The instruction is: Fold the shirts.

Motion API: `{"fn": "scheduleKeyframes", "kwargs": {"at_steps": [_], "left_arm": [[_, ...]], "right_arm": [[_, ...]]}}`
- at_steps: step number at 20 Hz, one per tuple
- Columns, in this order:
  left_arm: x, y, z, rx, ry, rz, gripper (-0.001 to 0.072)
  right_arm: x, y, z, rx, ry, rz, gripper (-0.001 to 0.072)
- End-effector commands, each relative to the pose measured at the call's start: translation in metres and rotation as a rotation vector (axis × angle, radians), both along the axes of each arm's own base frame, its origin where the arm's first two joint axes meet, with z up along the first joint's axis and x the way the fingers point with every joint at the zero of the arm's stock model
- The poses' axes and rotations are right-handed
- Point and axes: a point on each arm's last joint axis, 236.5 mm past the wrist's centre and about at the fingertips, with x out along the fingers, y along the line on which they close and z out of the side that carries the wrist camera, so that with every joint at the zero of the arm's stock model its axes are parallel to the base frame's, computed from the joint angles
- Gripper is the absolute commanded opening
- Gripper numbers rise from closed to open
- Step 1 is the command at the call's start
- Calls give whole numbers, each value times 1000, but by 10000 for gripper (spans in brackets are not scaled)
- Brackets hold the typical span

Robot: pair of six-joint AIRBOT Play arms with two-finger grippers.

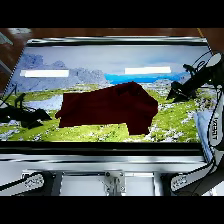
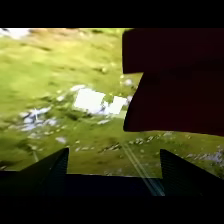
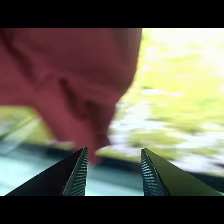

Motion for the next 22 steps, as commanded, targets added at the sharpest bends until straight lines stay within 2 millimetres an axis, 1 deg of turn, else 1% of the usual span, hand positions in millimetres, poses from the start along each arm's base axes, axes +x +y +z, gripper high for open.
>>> {"fn": "scheduleKeyframes", "kwargs": {"at_steps": [1, 3, 5, 10, 12, 13, 14, 15, 16, 17, 18, 19, 20, 22], "left_arm": [[-12, -17, -31, -86, 4, 58, 669], [-1, -19, -34, -109, -23, 105, 669], [7, -26, -37, -129, -37, 124, 669], [23, -55, -52, -137, -56, 92, 667], [28, -69, -58, -141, -58, 77, 666], [29, -76, -61, -145, -56, 69, 643], [30, -81, -62, -148, -54, 61, 463], [31, -82, -61, -151, -58, 61, 212], [31, -83, -59, -153, -61, 62, 124], [30, -83, -58, -155, -62, 56, 88], [30, -83, -56, -153, -71, 28, 37], [31, -84, -52, -156, -76, 12, 37], [32, -85, -48, -157, -87, -2, 37], [37, -85, -37, -154, -117, -17, 37]], "right_arm": [[-10, 11, -16, 91, 63, -80, 470], [-3, 18, -23, 80, 37, -76, 470], [1, 24, -25, 72, 15, -63, 470], [2, 24, -26, 67, 6, -50, 470], [1, 21, -28, 51, 10, -48, 470], [-1, 16, -30, 31, 16, -45, 470], [-5, 10, -33, 1, 31, -38, 470], [-11, 3, -35, -31, 51, -27, 470], [-19, -5, -38, -69, 82, -13, 470], [-27, -12, -41, -93, 115, -2, 471], [-36, -16, -44, -100, 147, 0, 471], [-42, -16, -49, -88, 173, -6, 471], [-47, -10, -55, -55, 190, -17, 471], [-47, 16, -73, 57, 180, -56, 472]]}}
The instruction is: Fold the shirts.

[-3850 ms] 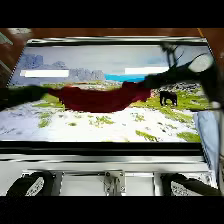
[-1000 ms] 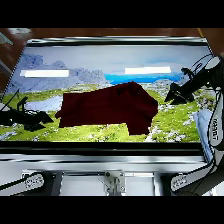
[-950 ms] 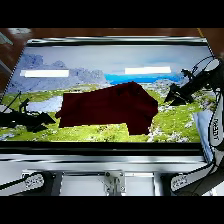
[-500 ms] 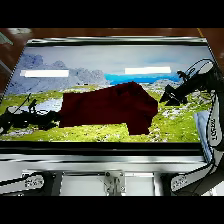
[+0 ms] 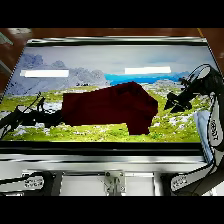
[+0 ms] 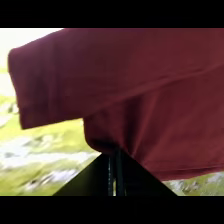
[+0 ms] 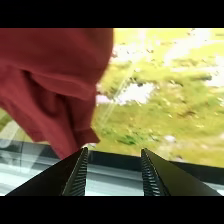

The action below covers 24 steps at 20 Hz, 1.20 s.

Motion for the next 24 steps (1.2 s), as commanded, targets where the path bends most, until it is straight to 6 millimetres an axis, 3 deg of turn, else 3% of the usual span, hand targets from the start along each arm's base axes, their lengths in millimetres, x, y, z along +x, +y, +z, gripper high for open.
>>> {"fn": "scheduleKeyframes", "kwargs": {"at_steps": [1, 2, 3, 9, 10, 13, 14, 16, 18, 19, 20, 22, 24], "left_arm": [[6, -4, 19, -2, -52, -28, 37], [8, -3, 27, 3, -73, -28, 37], [9, -3, 35, 5, -93, -31, 37], [13, -3, 59, 19, -160, -33, 37], [13, -3, 59, 19, -161, -33, 37], [16, -2, 62, 21, -168, -33, 37], [18, -2, 64, 25, -178, -39, 37], [28, 0, 79, 40, -227, -52, 36], [41, -2, 118, 45, -309, -80, 36], [50, -2, 152, 60, -387, -94, 36], [58, 0, 197, 93, -491, -108, 35], [62, 3, 303, 177, -737, -120, 36], [34, -1, 433, 265, -1039, -111, 36]], "right_arm": [[-4, 27, -29, 109, -10, -64, 473], [2, 33, -41, 119, -40, -103, 486], [10, 35, -51, 118, -74, -146, 661], [41, 37, -72, 64, -209, -211, 675], [45, 38, -73, 56, -225, -213, 604], [50, 43, -73, 46, -232, -230, 103], [49, 45, -68, 59, -226, -234, 61], [51, 49, -47, 78, -270, -201, 61], [60, 53, 0, 106, -397, -97, 60], [64, 59, 37, 132, -492, -19, 60], [66, 65, 78, 152, -591, 48, 61], [73, 68, 181, 122, -848, 135, 60], [66, 68, 292, 54, -1127, 164, 60]]}}
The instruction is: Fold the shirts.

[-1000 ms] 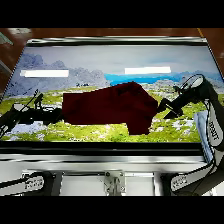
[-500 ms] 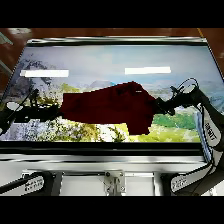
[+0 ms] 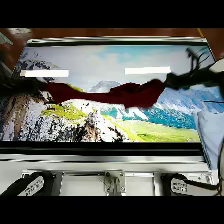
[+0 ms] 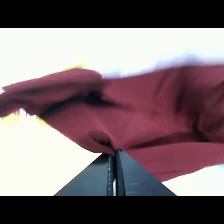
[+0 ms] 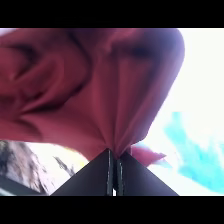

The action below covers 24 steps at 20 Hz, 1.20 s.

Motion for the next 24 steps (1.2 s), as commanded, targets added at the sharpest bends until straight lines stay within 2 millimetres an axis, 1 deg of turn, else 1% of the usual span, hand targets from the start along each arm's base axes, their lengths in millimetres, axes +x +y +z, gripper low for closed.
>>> {"fn": "scheduleKeyframes", "kwargs": {"at_steps": [1, 2, 3, 4, 5, 6, 7, 8, 9, 10, 11, 14, 16, 17, 18, 19, 21, 23, 24], "left_arm": [[-60, -8, 208, 132, -492, 12, 36], [-94, -9, 261, 187, -629, 34, 36], [-126, -7, 301, 224, -727, 76, 36], [-160, -1, 335, 246, -805, 142, 36], [-188, 7, 358, 263, -861, 207, 36], [-215, 15, 376, 275, -911, 274, 36], [-237, 20, 387, 279, -947, 320, 36], [-259, 22, 393, 282, -979, 353, 36], [-277, 21, 393, 288, -991, 362, 36], [-290, 16, 388, 287, -980, 355, 36], [-294, 14, 378, 288, -946, 347, 36], [-288, 16, 337, 330, -775, 319, 36], [-278, 20, 312, 344, -679, 309, 36], [-269, 23, 298, 348, -634, 309, 36], [-258, 26, 284, 345, -590, 304, 36], [-244, 28, 266, 342, -534, 296, 36], [-217, 37, 223, 340, -413, 291, 36], [-180, 49, 172, 338, -280, 290, 36], [-161, 54, 146, 333, -220, 289, 36]], "right_arm": [[-30, 8, 189, -97, -487, 44, 60], [-50, 9, 248, -125, -643, 16, 60], [-71, 8, 297, -135, -769, -30, 60], [-98, 6, 342, -142, -890, -78, 60], [-123, 7, 375, -141, -982, -112, 60], [-146, 5, 397, -143, -1046, -148, 60], [-168, 0, 410, -158, -1081, -187, 60], [-188, -6, 416, -187, -1096, -226, 60], [-204, -13, 415, -224, -1090, -259, 60], [-218, -19, 412, -264, -1079, -281, 60], [-228, -20, 409, -287, -1070, -286, 60], [-250, -16, 404, -290, -1054, -280, 60], [-252, -15, 397, -295, -1029, -269, 60], [-248, -15, 390, -299, -999, -261, 59], [-241, -17, 379, -303, -949, -252, 59], [-231, -18, 365, -304, -887, -241, 60], [-204, -20, 319, -310, -689, -190, 59], [-164, -29, 262, -297, -450, -164, 59], [-143, -32, 238, -288, -361, -152, 59]]}}
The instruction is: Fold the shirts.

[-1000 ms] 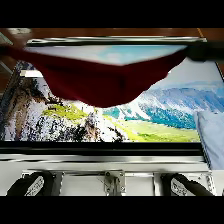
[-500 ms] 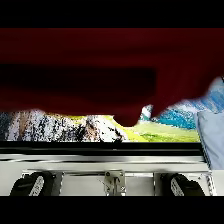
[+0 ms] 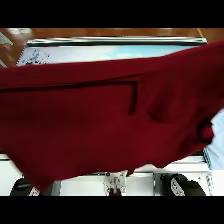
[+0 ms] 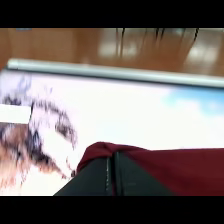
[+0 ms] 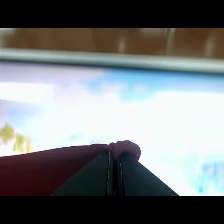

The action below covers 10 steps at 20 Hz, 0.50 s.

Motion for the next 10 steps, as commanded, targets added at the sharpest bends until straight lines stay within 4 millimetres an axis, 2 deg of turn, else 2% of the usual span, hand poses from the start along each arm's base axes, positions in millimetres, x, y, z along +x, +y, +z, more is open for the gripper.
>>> {"fn": "scheduleKeyframes", "kwargs": {"at_steps": [1, 4, 6, 8, 10], "left_arm": [[56, 18, -90, -40, 212, 29, 36], [113, 32, -166, -68, 384, 33, 36], [154, 41, -215, -87, 489, 35, 36], [192, 49, -269, -121, 577, 45, 36], [220, 56, -323, -142, 650, 60, 36]], "right_arm": [[58, -12, -95, 44, 356, 2, 59], [132, -19, -184, 98, 549, -14, 59], [184, -7, -245, 108, 611, -2, 59], [237, 10, -292, 121, 589, 2, 59], [280, 26, -327, 136, 539, -3, 60]]}}
